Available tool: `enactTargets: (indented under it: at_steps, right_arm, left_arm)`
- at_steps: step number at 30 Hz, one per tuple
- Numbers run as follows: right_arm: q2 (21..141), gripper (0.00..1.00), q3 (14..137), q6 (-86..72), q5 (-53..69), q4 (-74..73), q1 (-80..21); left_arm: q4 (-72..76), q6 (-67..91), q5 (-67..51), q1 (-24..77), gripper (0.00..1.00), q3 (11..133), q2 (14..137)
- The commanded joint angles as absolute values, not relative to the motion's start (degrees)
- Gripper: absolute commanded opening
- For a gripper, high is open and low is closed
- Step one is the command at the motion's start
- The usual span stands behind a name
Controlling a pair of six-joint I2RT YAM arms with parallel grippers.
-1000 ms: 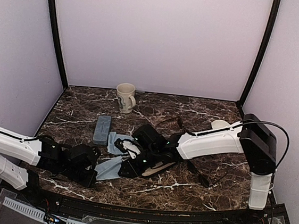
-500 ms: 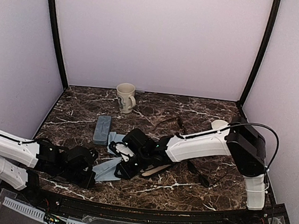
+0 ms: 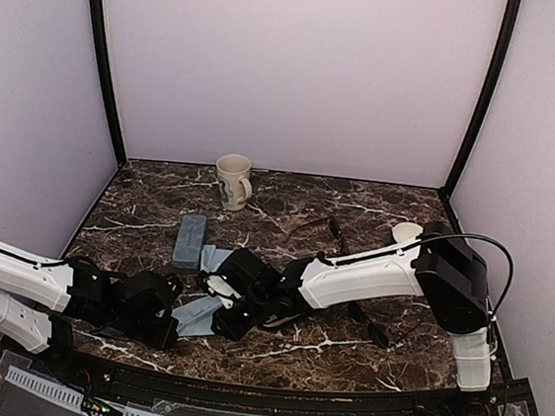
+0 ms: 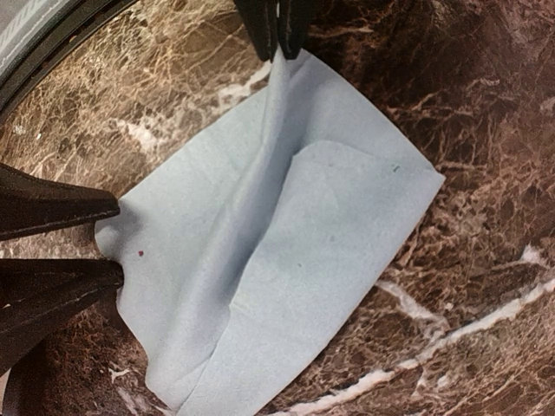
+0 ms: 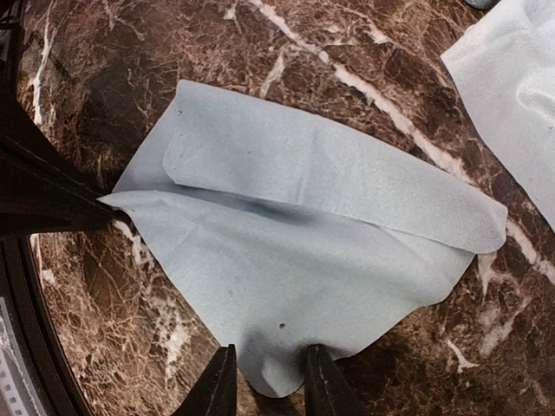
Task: Organize the sunglasses
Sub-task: Pick up the corner of the glasses cleaning cloth from the center of the board.
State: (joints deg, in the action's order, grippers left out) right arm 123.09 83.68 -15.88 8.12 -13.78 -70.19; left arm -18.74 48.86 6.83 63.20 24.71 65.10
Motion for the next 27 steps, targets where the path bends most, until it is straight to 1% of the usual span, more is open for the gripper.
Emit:
enactTargets:
  at_steps: [1, 5, 7, 11, 13, 18, 23, 27]
  right_arm:
    - [124.90, 0.26, 84.36, -14.56, 2.86, -16.16, -72.32]
    - [124.47, 0.21, 83.28, -14.42, -0.02, -16.35, -73.47]
    - [124.39, 0.16, 83.01, -14.62, -0.43, -16.24, -73.82]
    - [123.09, 0.04, 82.26, -15.28, -0.97, -15.94, -73.77]
    - [121.55, 0.01, 81.66, -15.47, -0.77, -15.37, -73.59]
    - [116.13, 0.00, 80.07, -16.80, 4.15, -14.20, -71.41]
    - [110.37, 0.00, 78.68, -18.19, 10.29, -14.61, -68.79]
    - [107.26, 0.00, 78.90, -18.70, 12.11, -16.72, -68.13]
  left_arm:
    - [-18.81, 48.96, 6.66, 63.34, 0.00, 24.29, 64.12]
    - [-18.77, 49.17, 6.38, 63.32, 0.00, 24.35, 63.91]
    - [-18.85, 49.22, 6.47, 63.34, 0.00, 24.20, 63.77]
    - [-18.94, 48.62, 6.52, 63.34, 0.00, 24.65, 63.81]
    - [-19.13, 47.54, 6.50, 63.33, 0.00, 25.30, 63.89]
    - [-22.98, 43.34, 6.91, 63.36, 0.00, 29.44, 62.78]
    - [-26.84, 39.71, 7.03, 63.31, 0.00, 33.31, 58.57]
    - [-28.11, 37.45, 5.68, 63.32, 0.00, 36.50, 56.20]
